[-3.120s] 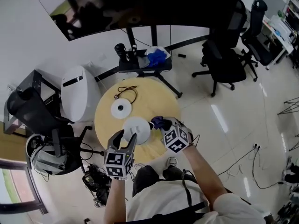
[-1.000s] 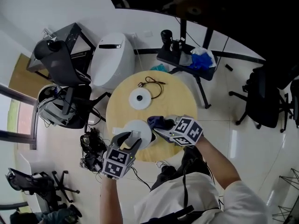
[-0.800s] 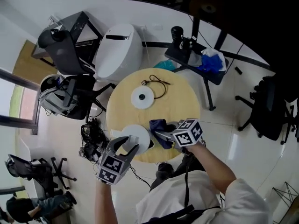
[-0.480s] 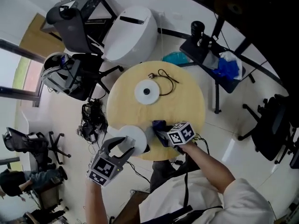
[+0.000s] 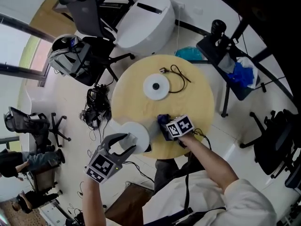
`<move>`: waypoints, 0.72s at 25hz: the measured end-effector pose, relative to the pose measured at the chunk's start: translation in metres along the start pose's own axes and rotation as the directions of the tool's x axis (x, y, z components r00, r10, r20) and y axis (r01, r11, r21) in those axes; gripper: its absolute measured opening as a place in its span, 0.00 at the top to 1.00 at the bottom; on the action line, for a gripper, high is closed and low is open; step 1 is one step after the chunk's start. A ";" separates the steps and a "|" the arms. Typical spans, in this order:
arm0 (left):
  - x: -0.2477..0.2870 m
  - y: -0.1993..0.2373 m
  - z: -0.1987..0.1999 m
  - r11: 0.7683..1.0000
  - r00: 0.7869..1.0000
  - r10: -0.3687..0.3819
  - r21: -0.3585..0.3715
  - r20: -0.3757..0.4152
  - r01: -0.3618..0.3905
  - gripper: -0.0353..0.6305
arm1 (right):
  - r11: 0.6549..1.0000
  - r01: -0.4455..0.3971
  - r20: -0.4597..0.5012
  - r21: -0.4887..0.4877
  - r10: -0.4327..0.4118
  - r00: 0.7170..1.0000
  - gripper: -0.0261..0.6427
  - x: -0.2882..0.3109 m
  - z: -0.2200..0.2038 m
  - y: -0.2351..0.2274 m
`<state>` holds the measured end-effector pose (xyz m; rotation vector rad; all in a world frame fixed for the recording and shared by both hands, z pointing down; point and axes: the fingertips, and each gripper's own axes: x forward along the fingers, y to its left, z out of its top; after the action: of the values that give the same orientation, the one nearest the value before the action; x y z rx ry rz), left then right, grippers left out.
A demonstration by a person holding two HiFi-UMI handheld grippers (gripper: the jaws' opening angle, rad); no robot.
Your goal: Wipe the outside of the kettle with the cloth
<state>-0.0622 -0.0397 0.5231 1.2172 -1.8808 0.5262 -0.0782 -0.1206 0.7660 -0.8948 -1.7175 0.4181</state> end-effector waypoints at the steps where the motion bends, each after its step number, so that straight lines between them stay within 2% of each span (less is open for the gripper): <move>1: 0.000 0.000 0.000 1.000 1.000 0.000 -0.003 0.003 0.000 0.64 | 1.000 -0.010 0.002 0.004 0.010 1.000 0.86 -0.001 0.002 0.003; 6: 0.000 0.002 -0.001 1.000 1.000 -0.006 0.008 0.008 0.006 0.64 | 0.995 -0.099 0.089 -0.016 0.100 0.991 0.86 -0.030 0.028 0.038; 11: 0.001 0.003 -0.002 1.000 1.000 0.001 0.011 0.012 -0.002 0.64 | 0.976 -0.198 0.180 -0.088 0.211 0.961 0.86 -0.077 0.061 0.089; 18: 0.005 0.000 -0.002 1.000 1.000 0.018 -0.004 0.009 -0.018 0.64 | 0.928 -0.312 0.176 -0.202 0.348 0.921 0.86 -0.126 0.087 0.140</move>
<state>-0.0625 -0.0407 0.5287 1.2028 -1.9017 0.5274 -0.0954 -0.1088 0.5594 -1.3162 -1.8149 0.6153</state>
